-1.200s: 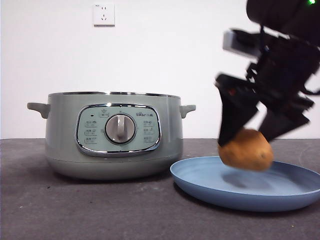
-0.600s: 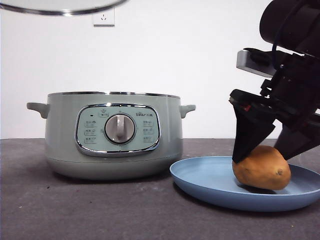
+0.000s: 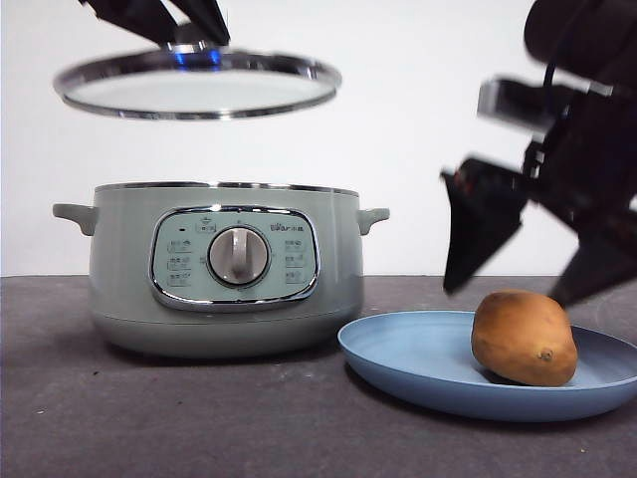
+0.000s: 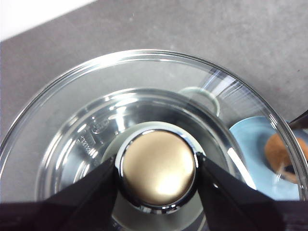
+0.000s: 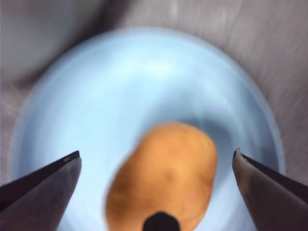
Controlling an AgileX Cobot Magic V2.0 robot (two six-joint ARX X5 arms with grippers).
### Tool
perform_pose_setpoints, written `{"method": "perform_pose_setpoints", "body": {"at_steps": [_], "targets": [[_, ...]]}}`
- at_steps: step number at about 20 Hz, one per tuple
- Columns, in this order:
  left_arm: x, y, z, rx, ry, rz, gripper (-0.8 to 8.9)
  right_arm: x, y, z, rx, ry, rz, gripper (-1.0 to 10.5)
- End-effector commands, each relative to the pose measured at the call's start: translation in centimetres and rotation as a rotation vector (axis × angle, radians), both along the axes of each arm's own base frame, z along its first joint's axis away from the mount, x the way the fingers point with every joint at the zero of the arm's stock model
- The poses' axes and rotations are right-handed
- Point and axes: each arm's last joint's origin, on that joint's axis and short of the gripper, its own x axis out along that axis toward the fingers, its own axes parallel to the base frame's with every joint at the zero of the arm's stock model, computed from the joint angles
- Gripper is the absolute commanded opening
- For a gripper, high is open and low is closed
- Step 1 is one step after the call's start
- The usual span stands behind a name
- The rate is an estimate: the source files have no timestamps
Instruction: Take the potato out from the steamer,put the potato on the plate,close the lid
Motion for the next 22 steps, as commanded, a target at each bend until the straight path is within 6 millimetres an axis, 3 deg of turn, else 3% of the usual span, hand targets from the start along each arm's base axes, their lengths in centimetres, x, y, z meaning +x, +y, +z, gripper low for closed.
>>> {"method": "perform_pose_setpoints", "body": {"at_steps": [1, 4, 8, 11, 17, 22], "targets": [[0.9, -0.6, -0.2, -0.005, -0.039, -0.024, -0.09, -0.4, -0.3, 2.8, 0.057, -0.102, -0.025, 5.4], [1.7, -0.9, -1.0, 0.001, -0.025, -0.024, -0.09, -1.4, -0.8, 5.2, 0.093, -0.199, -0.045, 5.4], [3.2, -1.5, -2.6, 0.011, 0.003, -0.024, -0.09, -4.0, -2.0, 9.8, 0.179, -0.382, -0.051, 5.4], [3.9, -1.8, -3.5, 0.02, 0.026, -0.025, -0.09, -5.6, -2.9, 12.1, 0.188, -0.466, -0.087, 5.4], [4.7, -2.4, -4.8, 0.032, 0.053, -0.031, -0.09, -7.2, -3.7, 14.3, 0.225, -0.54, -0.089, 5.4], [5.0, -2.4, -5.2, 0.048, 0.058, -0.015, -0.09, -7.3, -3.7, 14.4, 0.227, -0.542, -0.089, 5.4]]}}
